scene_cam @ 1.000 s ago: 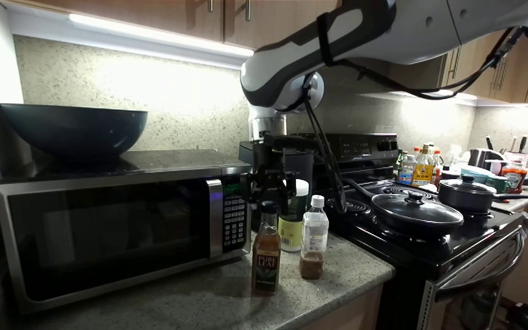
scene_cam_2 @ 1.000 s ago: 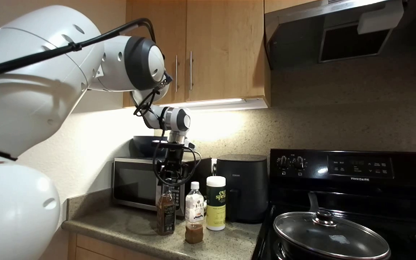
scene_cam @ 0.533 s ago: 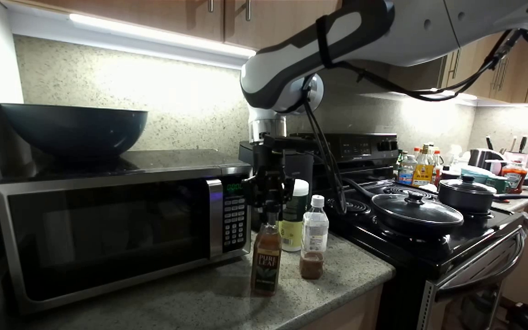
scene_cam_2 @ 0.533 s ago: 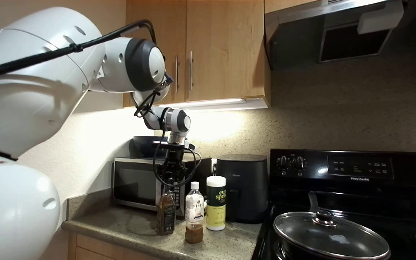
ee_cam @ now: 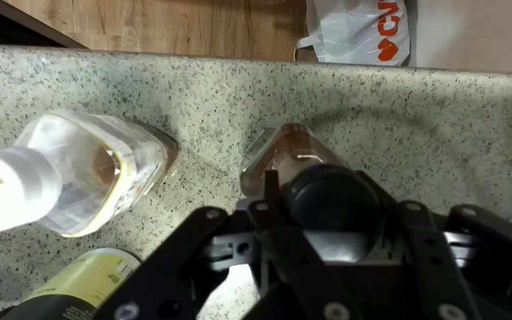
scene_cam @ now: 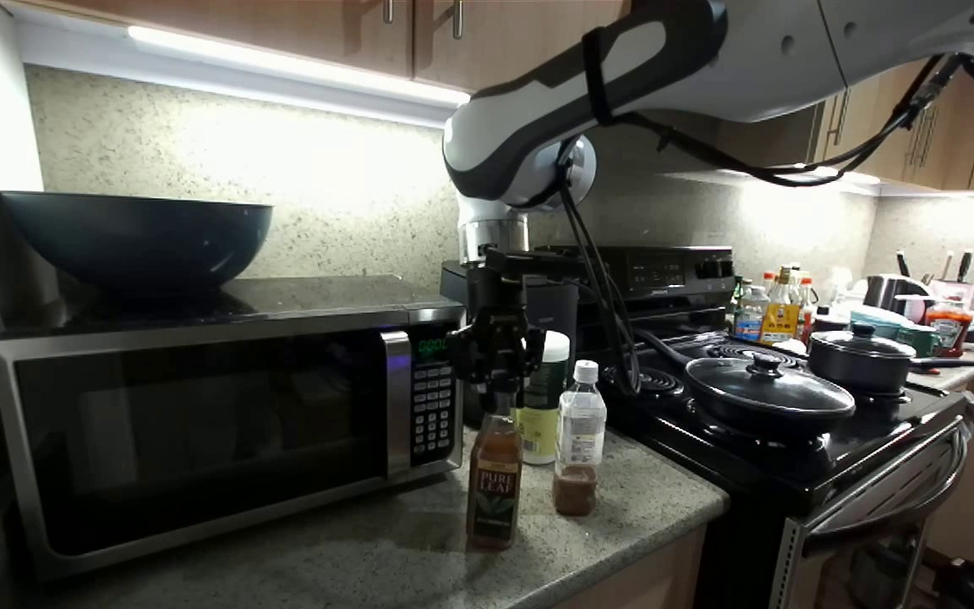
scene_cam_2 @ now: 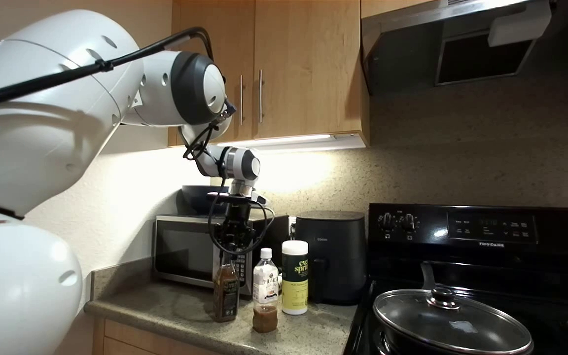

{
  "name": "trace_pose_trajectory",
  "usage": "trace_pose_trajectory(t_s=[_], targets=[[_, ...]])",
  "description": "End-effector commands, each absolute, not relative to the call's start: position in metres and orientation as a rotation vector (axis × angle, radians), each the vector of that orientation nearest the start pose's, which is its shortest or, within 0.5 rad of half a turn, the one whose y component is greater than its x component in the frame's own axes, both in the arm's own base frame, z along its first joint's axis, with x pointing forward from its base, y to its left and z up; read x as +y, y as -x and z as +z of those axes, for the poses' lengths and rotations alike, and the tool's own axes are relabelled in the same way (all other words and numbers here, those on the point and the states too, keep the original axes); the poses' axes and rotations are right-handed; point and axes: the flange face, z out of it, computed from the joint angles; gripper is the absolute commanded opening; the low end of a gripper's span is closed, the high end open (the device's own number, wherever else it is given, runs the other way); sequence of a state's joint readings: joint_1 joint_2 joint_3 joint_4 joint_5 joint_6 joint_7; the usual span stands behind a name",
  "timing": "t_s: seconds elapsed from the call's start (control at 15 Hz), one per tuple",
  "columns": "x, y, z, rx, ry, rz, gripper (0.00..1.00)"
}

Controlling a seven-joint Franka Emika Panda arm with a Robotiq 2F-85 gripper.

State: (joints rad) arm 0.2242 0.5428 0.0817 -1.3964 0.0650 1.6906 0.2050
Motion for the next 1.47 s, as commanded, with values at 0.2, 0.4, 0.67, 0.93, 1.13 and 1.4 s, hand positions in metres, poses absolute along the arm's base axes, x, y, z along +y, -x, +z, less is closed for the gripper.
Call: trace_pose_trajectory(t_s=[0.2,0.4,0.67,0.93,1.13,1.4], targets=[[0.214,-0.611,0.45,0.057,3.123,0.367,0.18],[0.218,-0.597,0.481,0.129,3.131,0.317,0.18],[0.216,-0.577,0.521,0.267,3.121,0.225,0.18],[0.219,-0.586,0.52,0.223,3.113,0.237,0.43],[0.217,-0.583,0.522,0.224,3.114,0.238,0.43],[0.206,-0.583,0.526,0.273,3.113,0.219,0.18]])
